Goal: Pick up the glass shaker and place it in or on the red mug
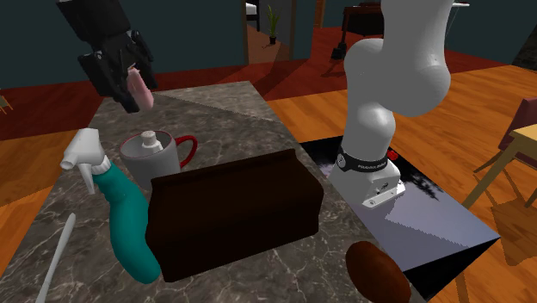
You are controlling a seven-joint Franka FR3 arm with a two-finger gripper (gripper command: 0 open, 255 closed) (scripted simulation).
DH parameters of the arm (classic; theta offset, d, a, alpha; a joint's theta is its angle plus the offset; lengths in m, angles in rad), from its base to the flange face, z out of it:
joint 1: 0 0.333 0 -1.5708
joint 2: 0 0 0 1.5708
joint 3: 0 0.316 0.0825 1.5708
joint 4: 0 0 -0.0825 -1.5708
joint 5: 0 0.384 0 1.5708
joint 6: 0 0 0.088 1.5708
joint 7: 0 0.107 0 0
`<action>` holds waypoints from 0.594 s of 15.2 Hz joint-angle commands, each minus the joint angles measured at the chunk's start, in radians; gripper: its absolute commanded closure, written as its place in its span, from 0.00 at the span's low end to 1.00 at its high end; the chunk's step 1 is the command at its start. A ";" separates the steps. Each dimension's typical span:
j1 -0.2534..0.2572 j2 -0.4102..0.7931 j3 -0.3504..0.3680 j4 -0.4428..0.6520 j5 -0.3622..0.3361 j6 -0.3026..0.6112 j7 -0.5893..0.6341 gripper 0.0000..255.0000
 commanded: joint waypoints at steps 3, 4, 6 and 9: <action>0.001 0.001 0.001 0.070 0.001 -0.070 -0.001 0.00; 0.002 0.003 0.002 0.107 0.002 -0.103 -0.002 0.00; 0.002 0.007 0.003 0.136 0.002 -0.130 -0.002 0.00; 0.002 0.007 0.003 0.136 0.002 -0.130 -0.002 0.00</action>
